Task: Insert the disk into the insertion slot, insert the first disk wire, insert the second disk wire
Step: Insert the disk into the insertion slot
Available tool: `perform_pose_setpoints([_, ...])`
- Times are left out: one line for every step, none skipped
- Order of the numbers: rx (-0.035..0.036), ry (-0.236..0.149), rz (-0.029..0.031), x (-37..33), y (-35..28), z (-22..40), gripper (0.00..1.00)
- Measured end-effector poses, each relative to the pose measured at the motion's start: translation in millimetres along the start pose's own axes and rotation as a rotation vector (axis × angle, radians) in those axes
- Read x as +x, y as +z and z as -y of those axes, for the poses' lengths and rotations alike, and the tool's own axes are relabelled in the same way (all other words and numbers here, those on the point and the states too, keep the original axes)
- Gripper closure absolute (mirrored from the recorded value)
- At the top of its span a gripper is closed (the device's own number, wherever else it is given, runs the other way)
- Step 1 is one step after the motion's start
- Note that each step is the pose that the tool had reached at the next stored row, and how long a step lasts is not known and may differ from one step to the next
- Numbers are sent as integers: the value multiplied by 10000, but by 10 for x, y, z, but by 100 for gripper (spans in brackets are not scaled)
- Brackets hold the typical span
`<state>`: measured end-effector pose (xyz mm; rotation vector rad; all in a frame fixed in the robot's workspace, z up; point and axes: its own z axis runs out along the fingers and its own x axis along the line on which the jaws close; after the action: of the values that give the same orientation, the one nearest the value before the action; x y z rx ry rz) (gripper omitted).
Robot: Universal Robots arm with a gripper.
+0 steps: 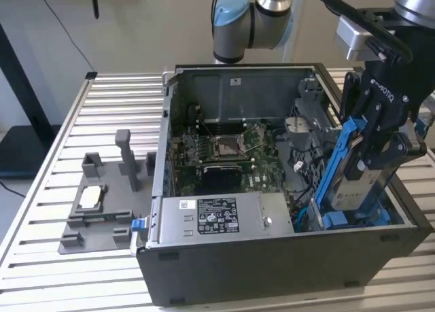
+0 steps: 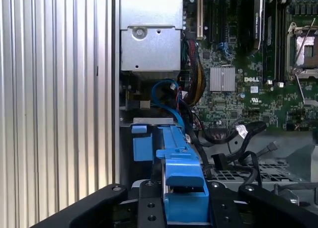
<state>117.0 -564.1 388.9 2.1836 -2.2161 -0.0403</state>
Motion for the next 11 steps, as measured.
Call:
perform_pose_setpoints([0,-2,1,0,1,0,67])
perform_pose_setpoints([0,-2,0,0,2,0,67])
perform_pose_setpoints([0,-2,0,0,1,0,67])
perform_pose_setpoints([0,-2,1,0,2,0,67])
perform_pose_setpoints([0,-2,0,0,2,0,67])
perform_pose_setpoints([0,-2,1,0,2,0,67])
perform_pose_setpoints([1,-3,1,0,2,0,67])
perform_pose_setpoints([0,-3,1,0,2,0,67])
perform_pose_setpoints([1,-4,8,-1,3,0,67])
perform_pose_setpoints([0,-3,4,-1,3,0,66])
perform_pose_setpoints([0,-4,3,-1,3,0,66])
